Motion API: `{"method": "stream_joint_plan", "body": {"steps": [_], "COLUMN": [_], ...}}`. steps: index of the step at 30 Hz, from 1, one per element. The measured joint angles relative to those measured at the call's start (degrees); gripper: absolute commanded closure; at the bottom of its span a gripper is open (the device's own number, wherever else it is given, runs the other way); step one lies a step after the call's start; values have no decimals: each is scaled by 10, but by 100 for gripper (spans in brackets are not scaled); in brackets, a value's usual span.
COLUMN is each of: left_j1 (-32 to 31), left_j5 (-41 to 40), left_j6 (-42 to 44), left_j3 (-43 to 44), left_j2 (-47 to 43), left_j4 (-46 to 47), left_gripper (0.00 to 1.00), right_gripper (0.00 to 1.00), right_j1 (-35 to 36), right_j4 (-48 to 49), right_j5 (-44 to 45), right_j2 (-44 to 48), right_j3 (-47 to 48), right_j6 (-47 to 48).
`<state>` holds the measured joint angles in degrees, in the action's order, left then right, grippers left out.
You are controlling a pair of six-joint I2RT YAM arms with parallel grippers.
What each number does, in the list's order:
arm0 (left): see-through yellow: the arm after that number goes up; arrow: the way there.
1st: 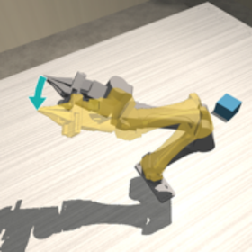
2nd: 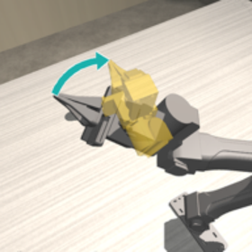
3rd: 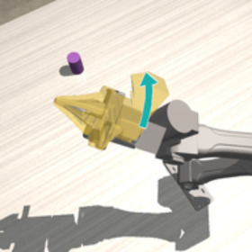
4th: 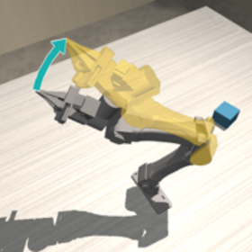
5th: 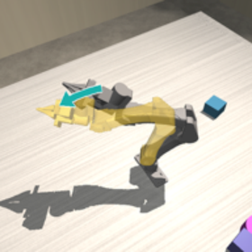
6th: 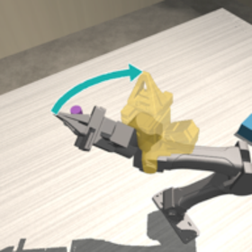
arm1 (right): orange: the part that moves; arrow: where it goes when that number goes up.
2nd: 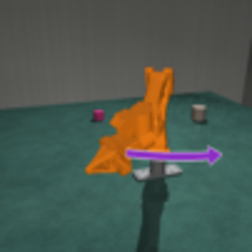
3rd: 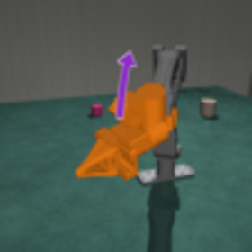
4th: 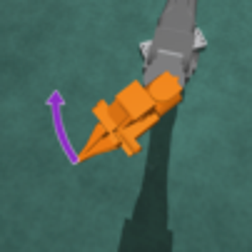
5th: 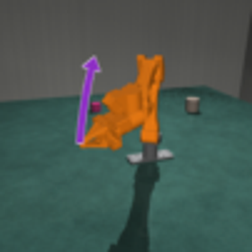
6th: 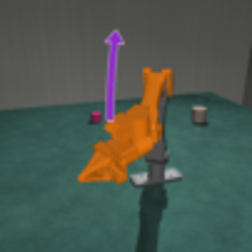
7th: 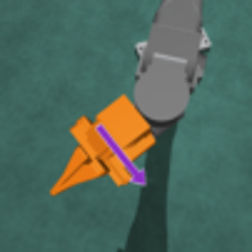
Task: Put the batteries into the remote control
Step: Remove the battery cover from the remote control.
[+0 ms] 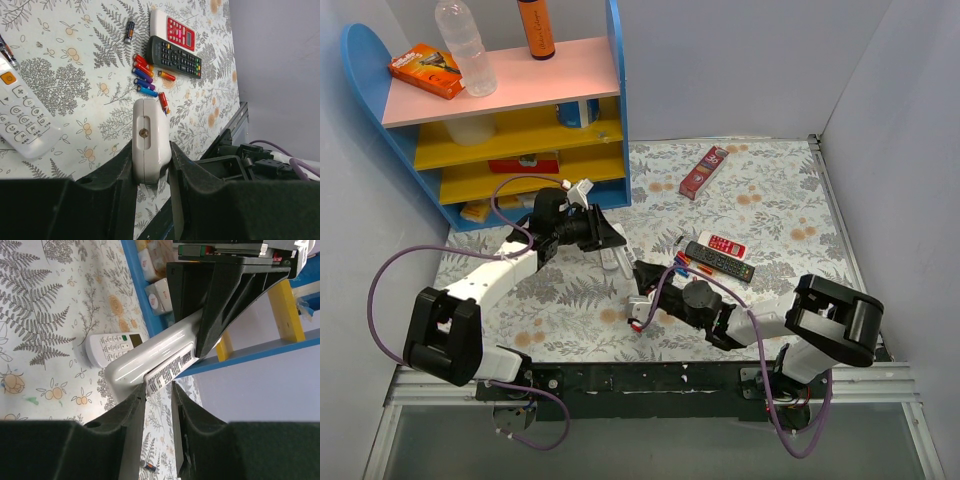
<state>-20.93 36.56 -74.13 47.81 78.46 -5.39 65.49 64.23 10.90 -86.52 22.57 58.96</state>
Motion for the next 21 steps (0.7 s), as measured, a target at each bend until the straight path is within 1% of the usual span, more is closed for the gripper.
{"method": "stream_joint_plan", "body": {"steps": [6,14,21], "left_j1": [-2,-15,-22], "left_j5": [-37,-119,-170], "left_j6": [9,15,12], "left_j3": [15,17,19], "left_j2": [1,11,50], "left_j4": [-40,-63,-78], "left_gripper": [100,100,100], "right_gripper": [68,70,71], "right_j1": [0,-2,-15], "right_j4": [25,51,67], "right_j5": [12,34,71], "right_j2": [-27,-85,-124], "right_j3": [1,14,20], "right_j6": [12,11,10]}}
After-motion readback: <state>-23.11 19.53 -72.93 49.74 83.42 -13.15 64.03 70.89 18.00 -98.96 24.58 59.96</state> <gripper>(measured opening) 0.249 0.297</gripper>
